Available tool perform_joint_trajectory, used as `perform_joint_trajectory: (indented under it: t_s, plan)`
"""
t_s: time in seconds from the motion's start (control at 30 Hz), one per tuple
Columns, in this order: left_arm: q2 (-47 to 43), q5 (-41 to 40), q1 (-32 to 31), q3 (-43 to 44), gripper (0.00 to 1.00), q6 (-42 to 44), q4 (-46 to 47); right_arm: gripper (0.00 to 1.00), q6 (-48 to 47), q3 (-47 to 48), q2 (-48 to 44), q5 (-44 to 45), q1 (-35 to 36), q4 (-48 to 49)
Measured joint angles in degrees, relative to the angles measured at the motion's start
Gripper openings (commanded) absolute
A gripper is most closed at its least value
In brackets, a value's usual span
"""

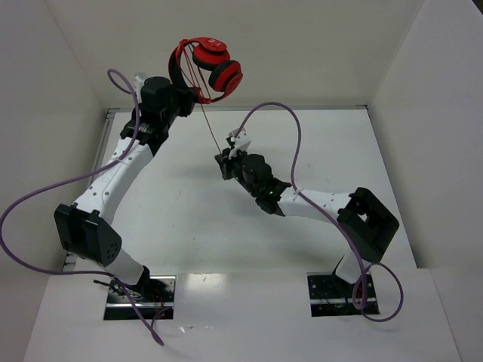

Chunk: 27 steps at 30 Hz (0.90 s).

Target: Wrap the headphones

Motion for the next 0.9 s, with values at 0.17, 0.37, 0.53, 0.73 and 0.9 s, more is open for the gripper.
perform_joint_trajectory:
  t_s: [0.17,0.37,0.53,0.73,0.9]
  plan:
    - [0.0,0.2,0.0,0.0,0.00,0.9,0.1,0.04,-0.3,0.0,0.0,-0.5,0.0,0.0]
    - [0.0,0.1,0.0,0.0,0.00,1.0,0.1,0.10,-0.8,0.0,0.0,-1.0,0.0,-0.2]
    - [0.0,0.2,0.0,0.0,0.00,1.0,0.5,0.01,-1.0,0.0,0.7,-1.0,0.0,-0.8]
    - [0.0,0.2,0.1,0.0,0.00,1.1,0.9,0.01,-1.1,0.2,1.4,-1.1,0.0,-0.9]
    - [0.0,0.2,0.1,0.0,0.00,1.2,0.9,0.08,-1.1,0.3,1.6,-1.1,0.0,-0.7]
